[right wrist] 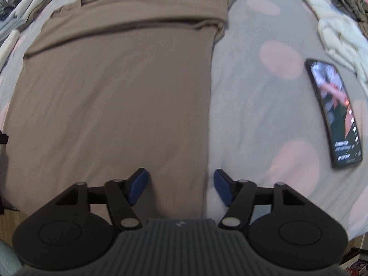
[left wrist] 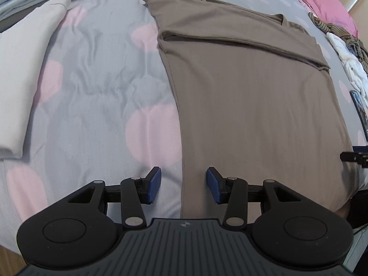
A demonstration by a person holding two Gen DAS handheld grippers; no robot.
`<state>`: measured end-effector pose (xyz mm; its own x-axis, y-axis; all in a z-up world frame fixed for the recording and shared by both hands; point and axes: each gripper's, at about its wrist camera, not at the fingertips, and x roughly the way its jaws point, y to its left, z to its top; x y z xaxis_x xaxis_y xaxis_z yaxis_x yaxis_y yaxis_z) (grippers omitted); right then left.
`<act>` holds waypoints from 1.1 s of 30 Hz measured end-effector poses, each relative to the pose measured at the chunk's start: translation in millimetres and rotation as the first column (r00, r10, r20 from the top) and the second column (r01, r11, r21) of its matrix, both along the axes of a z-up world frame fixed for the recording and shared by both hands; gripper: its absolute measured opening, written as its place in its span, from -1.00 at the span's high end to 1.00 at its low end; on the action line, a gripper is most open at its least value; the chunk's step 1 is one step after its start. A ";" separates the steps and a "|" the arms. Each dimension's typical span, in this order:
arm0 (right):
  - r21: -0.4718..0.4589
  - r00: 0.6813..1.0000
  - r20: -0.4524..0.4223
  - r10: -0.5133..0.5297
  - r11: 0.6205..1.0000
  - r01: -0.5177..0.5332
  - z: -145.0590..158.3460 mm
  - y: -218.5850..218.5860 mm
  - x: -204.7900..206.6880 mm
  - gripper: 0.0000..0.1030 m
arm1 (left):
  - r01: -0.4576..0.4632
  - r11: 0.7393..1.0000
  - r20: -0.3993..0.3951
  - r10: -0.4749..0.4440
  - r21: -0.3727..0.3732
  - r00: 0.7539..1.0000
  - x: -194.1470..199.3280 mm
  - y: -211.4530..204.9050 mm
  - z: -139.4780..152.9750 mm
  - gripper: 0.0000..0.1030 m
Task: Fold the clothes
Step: 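Grasp the shirt hem with both grippers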
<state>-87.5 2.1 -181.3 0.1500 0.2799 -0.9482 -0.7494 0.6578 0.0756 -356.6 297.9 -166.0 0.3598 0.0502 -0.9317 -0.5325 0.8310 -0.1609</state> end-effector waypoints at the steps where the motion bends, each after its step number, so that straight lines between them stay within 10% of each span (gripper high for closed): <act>1: -0.004 1.000 -0.004 0.009 1.000 -0.009 -1.6 0.0 -3.1 -0.50 | 0.003 1.000 -0.002 -0.003 0.005 1.000 -0.1 -1.7 0.4 0.19; 6: -0.010 1.000 0.005 0.025 1.000 -0.025 -2.8 0.7 -7.7 -0.35 | 0.045 0.999 -0.007 -0.044 0.020 0.999 2.0 -13.9 -0.1 0.49; 11: 0.028 0.995 0.041 0.086 0.996 -0.087 5.8 5.3 -19.1 0.87 | 0.078 0.997 0.011 -0.078 0.030 0.997 2.7 -22.3 1.9 0.94; 33: 0.246 0.962 0.273 -0.014 0.968 -0.055 59.3 20.6 -1.7 0.93 | -0.101 0.989 0.330 0.061 0.106 0.942 4.3 27.5 60.7 0.98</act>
